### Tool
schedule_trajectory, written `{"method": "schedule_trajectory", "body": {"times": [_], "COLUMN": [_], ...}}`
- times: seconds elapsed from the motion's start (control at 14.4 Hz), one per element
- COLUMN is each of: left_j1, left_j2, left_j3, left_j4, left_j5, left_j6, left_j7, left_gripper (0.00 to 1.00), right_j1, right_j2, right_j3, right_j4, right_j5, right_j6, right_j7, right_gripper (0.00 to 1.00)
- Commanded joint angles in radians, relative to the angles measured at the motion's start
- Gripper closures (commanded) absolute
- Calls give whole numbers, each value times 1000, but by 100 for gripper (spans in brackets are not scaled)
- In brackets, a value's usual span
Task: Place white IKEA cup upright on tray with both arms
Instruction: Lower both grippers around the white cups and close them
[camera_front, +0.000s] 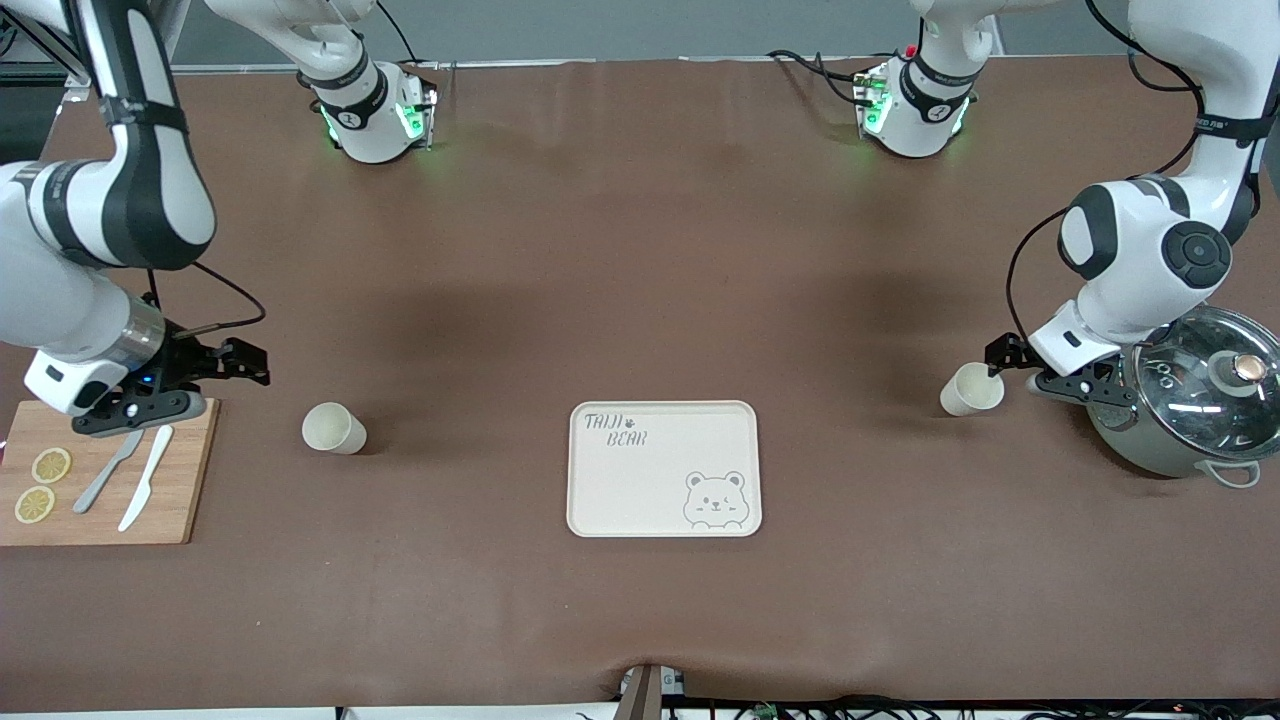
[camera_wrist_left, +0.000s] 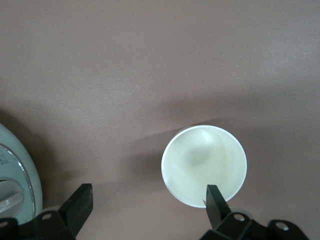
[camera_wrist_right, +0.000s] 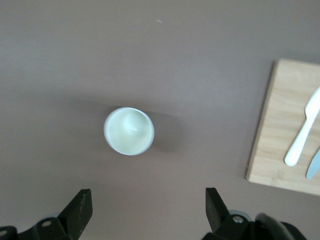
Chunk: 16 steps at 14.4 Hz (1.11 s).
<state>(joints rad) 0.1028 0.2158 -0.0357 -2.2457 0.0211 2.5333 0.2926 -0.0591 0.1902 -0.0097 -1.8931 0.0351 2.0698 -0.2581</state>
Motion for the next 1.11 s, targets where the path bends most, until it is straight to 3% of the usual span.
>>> {"method": "schedule_trajectory", "body": {"times": [0.0, 0.49, 1.04], "left_j1": [5, 5, 5], "left_j2": [-6, 37, 100], "left_j3": [-3, -1, 0], "left_j4": [-37, -49, -44], "left_j5": [2, 3, 3], "left_j6": [51, 103, 196], "left_j7": [14, 14, 14], "left_gripper": [0, 0, 0], "right_j1": [-56, -41, -25], "right_j2": [0, 133, 173], "right_j3": [13, 16, 16], "right_j4": [-47, -55, -57], "right_j5": [20, 26, 28], "right_j6": [23, 105, 119], "right_j7": [11, 13, 11], "right_gripper": [0, 0, 0]}}
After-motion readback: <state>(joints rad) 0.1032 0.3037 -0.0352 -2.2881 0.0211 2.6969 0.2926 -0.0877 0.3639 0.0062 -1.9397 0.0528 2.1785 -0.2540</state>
